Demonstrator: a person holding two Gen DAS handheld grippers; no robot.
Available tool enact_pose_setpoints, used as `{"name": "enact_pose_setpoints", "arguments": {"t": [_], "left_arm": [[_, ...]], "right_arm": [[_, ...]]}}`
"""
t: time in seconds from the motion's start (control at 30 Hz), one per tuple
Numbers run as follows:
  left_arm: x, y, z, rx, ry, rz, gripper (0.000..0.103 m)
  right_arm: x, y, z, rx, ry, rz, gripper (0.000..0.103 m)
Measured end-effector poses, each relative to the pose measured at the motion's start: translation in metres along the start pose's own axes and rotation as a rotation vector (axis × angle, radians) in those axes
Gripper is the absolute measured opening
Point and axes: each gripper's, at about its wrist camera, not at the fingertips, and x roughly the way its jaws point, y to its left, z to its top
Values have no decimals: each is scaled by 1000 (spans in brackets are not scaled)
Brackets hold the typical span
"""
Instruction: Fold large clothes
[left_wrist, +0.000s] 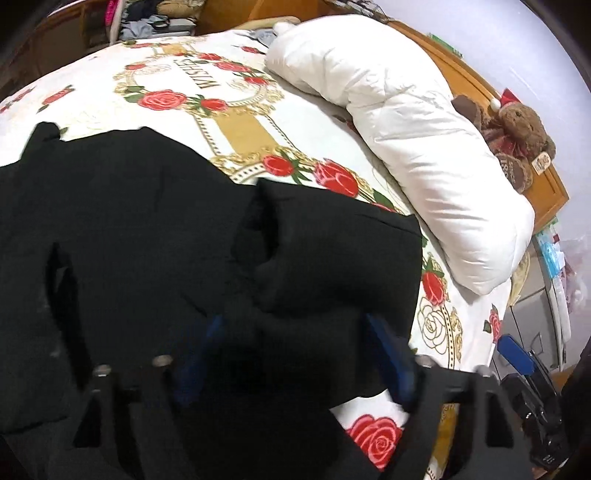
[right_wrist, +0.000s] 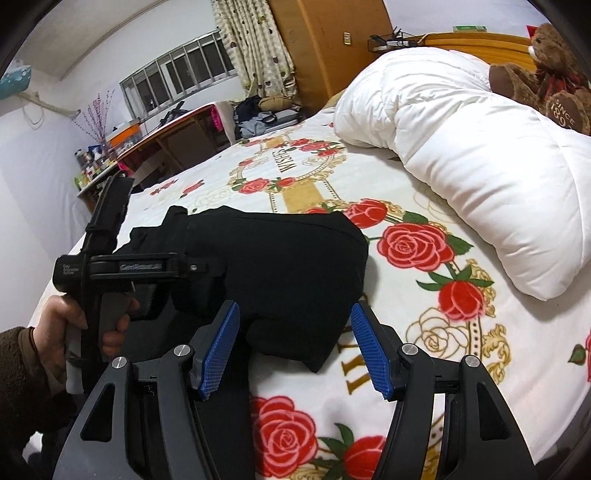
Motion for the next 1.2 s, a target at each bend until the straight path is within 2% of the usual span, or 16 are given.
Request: {"name": "enact_pose_setpoints", "arguments": {"t": [0.07,0.13,0.17,0.2,0.23,0.4,0.5,0.7,1.0,1.13,1.2], "left_arm": [[2,-7,0,29,-3,27,61],[2,-11,0,50,-5,42,37],[1,-11,0,49,-6,48,33],[0,-11,1,47,-11,50,20],[-3,-10,1,46,-23,55,13],[-29,-6,7,20,-91,49,11],[-58,0,12,-3,-152,34,11],[-115,14,18,-5,-245,51,11],[-192,67,14,-85,-385,135,11],[-213,97,4,-120,-411,190,11],[-218,112,-3,-145,-417,190,11]], "right_arm": [[2,-3,0,0,2,-9,63],[3,-5,0,6,4,-11,63],[4,-6,-1,11,5,-12,63],[5,-6,-1,15,7,-16,63],[5,-7,-1,21,9,-22,63],[8,-8,1,39,19,-40,63],[8,-6,3,45,17,-44,63],[13,12,12,14,26,-35,63],[40,44,17,8,97,-5,63],[58,67,23,-22,120,23,64],[66,76,25,-33,128,27,63]]}}
